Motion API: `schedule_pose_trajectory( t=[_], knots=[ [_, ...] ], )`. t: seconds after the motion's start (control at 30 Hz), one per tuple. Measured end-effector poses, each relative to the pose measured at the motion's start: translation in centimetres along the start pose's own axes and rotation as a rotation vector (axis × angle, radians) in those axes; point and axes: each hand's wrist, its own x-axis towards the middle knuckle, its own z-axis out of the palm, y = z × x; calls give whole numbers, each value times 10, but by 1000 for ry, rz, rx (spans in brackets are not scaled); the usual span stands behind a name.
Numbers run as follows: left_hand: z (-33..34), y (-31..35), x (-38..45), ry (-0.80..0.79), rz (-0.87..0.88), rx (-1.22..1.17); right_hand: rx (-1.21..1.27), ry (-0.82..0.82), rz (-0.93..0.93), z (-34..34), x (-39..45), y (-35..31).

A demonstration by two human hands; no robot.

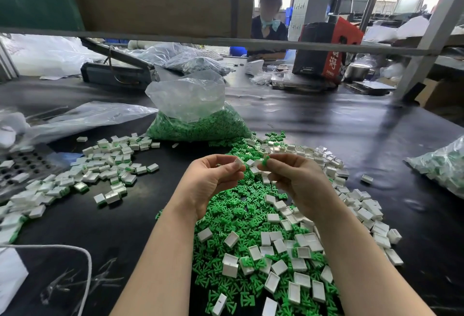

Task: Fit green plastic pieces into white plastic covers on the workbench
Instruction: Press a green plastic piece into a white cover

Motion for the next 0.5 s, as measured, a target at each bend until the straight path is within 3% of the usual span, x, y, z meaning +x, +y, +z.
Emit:
schedule_pose_trajectory(
  t=[0.5],
  knots=[
    [12, 1, -3, -19, 52, 8, 254, -16, 32, 14, 0, 0]
  ],
)
